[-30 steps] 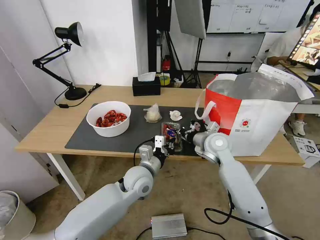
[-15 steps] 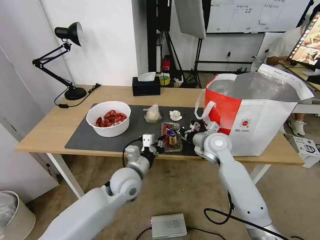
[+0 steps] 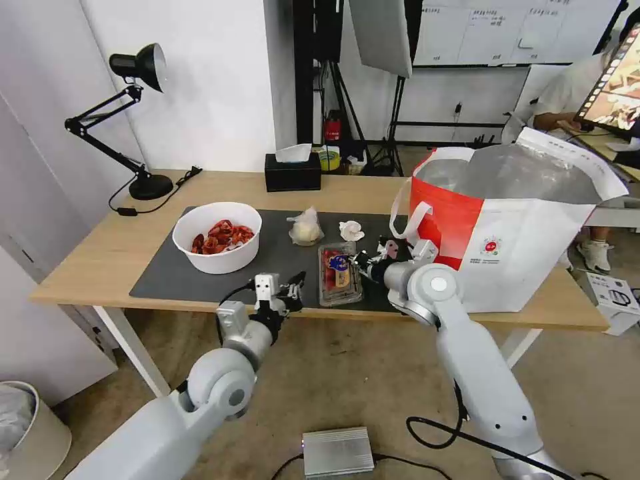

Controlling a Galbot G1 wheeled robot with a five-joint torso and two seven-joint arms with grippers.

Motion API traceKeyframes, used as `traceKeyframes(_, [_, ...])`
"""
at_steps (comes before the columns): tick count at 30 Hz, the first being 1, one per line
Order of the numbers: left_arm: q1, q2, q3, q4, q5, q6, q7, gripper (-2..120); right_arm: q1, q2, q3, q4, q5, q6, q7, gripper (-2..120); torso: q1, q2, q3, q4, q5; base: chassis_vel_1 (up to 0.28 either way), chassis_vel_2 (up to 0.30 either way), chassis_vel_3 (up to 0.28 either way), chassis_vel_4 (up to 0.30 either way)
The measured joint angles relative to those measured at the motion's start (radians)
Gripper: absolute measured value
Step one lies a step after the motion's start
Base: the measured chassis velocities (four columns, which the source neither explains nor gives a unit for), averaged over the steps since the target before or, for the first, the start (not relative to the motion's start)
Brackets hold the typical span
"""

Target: Pick up the trash from the table and place it into the takeout bag.

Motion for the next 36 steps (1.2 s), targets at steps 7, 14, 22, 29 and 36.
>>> traceKeyframes(7, [0.081, -0.001, -0.073, -0.033, 0.023, -0.002, 0.022, 12, -0.007, -0.011, 0.013, 0.027, 0.007, 0.003, -0.025, 0, 0.0, 0.0, 0.0, 0.0, 0.0001, 0.0, 0.0, 0.0, 0.0])
traceKeyframes(14, [0.109, -0.015, -0.087, -0.047, 0.036, -0.002, 0.027, 31, -0.009, -0.013, 0.015, 0.055, 0.008, 0.02, -0.038, 0, 0.0, 0.0, 0.0, -0.0001, 0.0001, 0.0, 0.0, 0.0, 0.0])
traceKeyframes(22, [0.151, -0.023, -0.108, -0.068, 0.056, -0.012, 0.029, 63, -0.009, -0.031, 0.021, 0.115, 0.004, 0.038, -0.093, 0, 0.0, 0.0, 0.0, -0.0001, 0.0001, 0.0, 0.0, 0.0, 0.0])
traceKeyframes(29, [0.183, -0.027, -0.122, -0.078, 0.08, -0.027, 0.033, 88, -0.016, -0.06, 0.033, 0.185, -0.042, 0.07, -0.17, 0, 0.0, 0.0, 0.0, -0.0001, 0.0002, 0.0, 0.0, 0.0, 0.0])
traceKeyframes(36, [0.237, -0.03, -0.145, -0.1, 0.106, -0.032, 0.034, 100, -0.004, -0.102, 0.039, 0.274, -0.166, 0.18, -0.282, 0, 0.0, 0.0, 0.0, 0.0, 0.0002, 0.0, 0.0, 0.0, 0.0])
